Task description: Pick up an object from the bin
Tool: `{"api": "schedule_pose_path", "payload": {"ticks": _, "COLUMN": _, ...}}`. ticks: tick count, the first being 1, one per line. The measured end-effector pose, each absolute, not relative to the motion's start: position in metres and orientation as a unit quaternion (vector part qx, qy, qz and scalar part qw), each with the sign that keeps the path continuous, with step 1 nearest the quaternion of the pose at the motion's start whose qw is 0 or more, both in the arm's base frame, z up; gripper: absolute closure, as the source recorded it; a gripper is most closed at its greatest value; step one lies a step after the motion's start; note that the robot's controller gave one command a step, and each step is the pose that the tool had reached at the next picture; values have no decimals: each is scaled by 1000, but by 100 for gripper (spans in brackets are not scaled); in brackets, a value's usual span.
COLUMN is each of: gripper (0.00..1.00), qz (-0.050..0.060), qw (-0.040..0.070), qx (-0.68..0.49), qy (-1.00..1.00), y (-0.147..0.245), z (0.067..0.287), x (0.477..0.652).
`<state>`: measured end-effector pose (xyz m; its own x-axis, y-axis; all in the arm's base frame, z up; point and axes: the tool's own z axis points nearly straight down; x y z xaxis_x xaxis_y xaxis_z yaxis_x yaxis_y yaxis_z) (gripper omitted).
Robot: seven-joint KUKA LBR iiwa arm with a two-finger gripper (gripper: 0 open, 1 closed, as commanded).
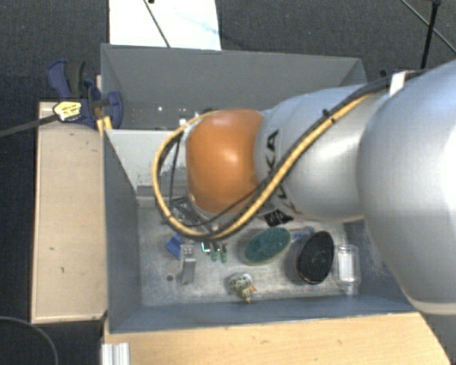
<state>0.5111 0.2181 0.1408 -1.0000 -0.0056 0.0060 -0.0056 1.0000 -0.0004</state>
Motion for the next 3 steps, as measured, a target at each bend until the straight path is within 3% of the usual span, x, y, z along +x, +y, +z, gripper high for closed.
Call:
{"api": "schedule_pose_path", "payload": {"ticks": 1, "gripper": 0, "qz": 0, "qw": 1, "qx": 208, "qy": -978, "y": 221, "z": 68, "x": 542}}
{"api": "schedule_pose_path", "payload": {"ticks": 2, "gripper": 0, "qz": 0, "qw": -2, "qx": 404, "qy": -915, "y": 207, "z": 71, "x": 545}}
{"api": "schedule_pose_path", "payload": {"ticks": 3, "gripper": 100, "qz": -1, "qw": -2, "qx": 401, "qy": -916, "y": 208, "z": 71, "x": 544}}
